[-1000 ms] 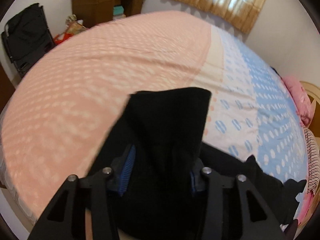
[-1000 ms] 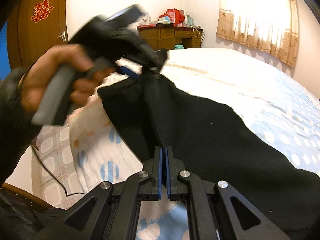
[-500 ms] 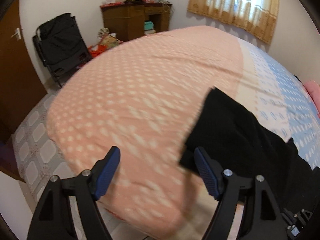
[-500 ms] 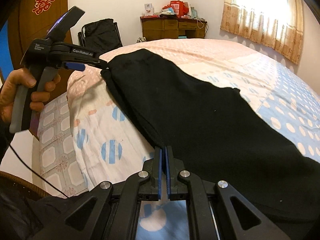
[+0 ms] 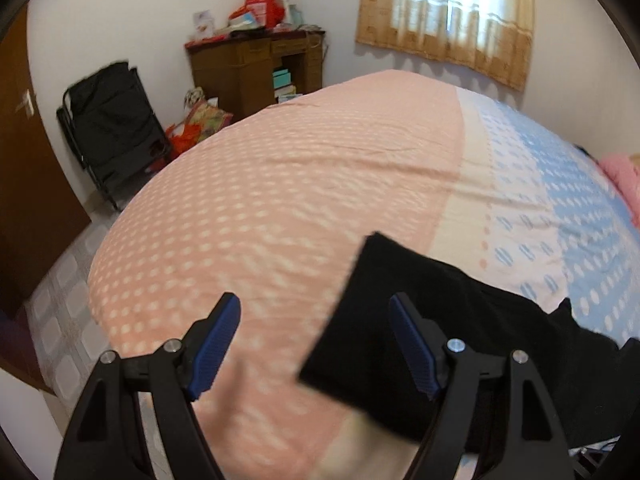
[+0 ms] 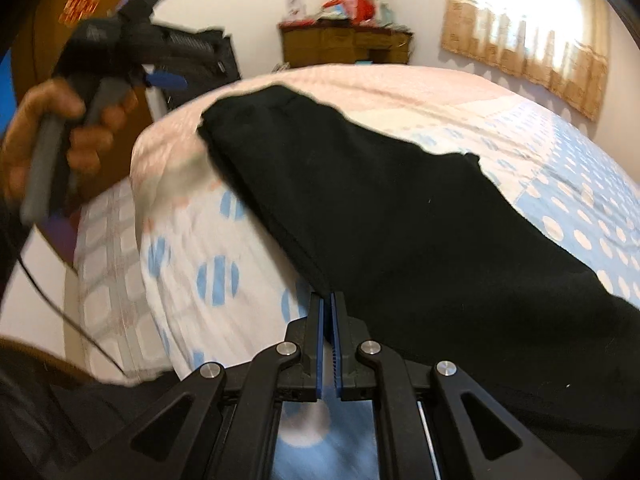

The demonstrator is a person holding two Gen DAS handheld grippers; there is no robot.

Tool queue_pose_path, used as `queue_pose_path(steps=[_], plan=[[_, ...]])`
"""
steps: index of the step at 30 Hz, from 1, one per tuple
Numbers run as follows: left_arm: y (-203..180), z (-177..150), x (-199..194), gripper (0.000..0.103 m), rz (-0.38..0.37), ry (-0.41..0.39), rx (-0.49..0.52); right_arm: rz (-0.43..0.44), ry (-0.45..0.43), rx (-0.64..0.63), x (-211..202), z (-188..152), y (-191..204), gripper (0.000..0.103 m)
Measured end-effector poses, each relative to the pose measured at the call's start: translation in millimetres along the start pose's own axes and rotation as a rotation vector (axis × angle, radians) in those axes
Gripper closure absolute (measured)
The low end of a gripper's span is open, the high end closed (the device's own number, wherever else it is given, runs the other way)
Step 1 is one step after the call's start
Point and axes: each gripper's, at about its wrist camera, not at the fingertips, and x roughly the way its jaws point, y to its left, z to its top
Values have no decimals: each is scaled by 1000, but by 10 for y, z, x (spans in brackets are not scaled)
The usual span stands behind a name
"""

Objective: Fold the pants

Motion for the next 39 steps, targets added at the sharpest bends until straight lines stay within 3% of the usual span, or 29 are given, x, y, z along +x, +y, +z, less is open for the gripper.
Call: queue_pose_path(steps=[2,6,9,13,15,16,17,21,22,27,33,36,37,39], plan=[[-148,-26,69,24,-11,5,8,59,-15,92,-48,52,-88,97],[-277,-149,255,24,59,12,46,393,-132,438,-345,104,-617,97],[-191,-240,380,16,61,34,9,429,-253,603,-723,31,-1045,96],[-95,-237,399,3,65,40,-33,202,-395,731,-1433,-321,-1722,90],[-91,-258,406,1,65,36,-44,52,-439,844,-1797,-660,-2166,70],[-92,-274,400,0,67,28,-48,-18,-461,907,-1952,-840,-2346,55],[-94,-296,398,0,72,18,-49,-87,-495,978,-2117,-1045,-2542,50],[-84,-314,406,0,69,19,-67,-398,-533,1242,-2674,-1838,-3342,50],[-89,-315,411,0,71,20,-65,-437,-533,1281,-2736,-1966,-3482,50],[-107,-318,412,0,78,17,-69,-545,-455,1334,-2770,-2278,-4068,50],[-141,-305,431,0,94,19,-62,-531,-406,1344,-2560,-2378,-4407,52],[-141,-303,434,0,95,20,-61,-456,-387,1348,-2400,-2409,-4500,79],[-144,-299,439,0,94,22,-61,-440,-383,1336,-2378,-2389,-4500,99],[-142,-298,444,0,92,22,-62,-409,-405,1287,-2405,-2309,-4463,100]])
